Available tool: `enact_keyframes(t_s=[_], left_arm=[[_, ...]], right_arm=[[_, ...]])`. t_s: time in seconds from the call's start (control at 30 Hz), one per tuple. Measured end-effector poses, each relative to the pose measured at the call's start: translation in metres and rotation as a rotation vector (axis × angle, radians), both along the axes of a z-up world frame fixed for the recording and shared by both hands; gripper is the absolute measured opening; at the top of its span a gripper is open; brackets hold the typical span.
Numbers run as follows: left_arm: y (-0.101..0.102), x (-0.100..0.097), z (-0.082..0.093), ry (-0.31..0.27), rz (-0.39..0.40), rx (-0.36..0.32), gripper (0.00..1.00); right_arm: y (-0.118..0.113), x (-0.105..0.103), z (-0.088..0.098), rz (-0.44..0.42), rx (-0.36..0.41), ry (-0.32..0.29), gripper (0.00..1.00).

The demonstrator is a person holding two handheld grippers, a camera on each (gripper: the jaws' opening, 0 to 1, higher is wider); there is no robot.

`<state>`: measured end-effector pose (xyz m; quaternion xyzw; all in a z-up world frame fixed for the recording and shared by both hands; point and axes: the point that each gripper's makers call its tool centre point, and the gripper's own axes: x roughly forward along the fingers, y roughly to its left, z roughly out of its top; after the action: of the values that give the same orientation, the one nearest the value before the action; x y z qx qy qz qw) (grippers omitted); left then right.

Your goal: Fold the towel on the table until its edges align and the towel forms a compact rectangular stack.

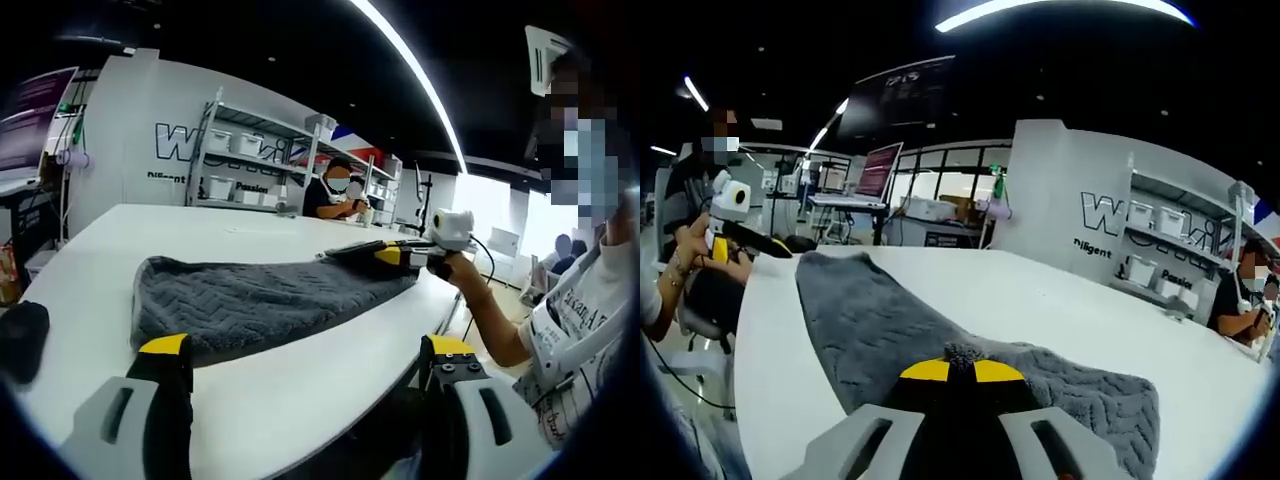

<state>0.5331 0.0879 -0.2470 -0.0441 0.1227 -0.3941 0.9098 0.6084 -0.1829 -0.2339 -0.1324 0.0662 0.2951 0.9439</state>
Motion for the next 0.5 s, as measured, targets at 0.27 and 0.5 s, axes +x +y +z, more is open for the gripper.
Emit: enact_keyframes(t_s=[0.27, 0.5], left_arm=[[0.010, -0.004, 0.004, -0.008, 0.015, -0.002, 0.99], [0.018, -0.010, 0.005, -0.017, 0.031, -0.004, 0.99]], right_arm=[[0.025, 0.005, 0.009, 0.032, 0.028, -0.019, 0.05], [0.058, 0.008, 0.023, 0.082, 0.040, -0.046, 0.05]])
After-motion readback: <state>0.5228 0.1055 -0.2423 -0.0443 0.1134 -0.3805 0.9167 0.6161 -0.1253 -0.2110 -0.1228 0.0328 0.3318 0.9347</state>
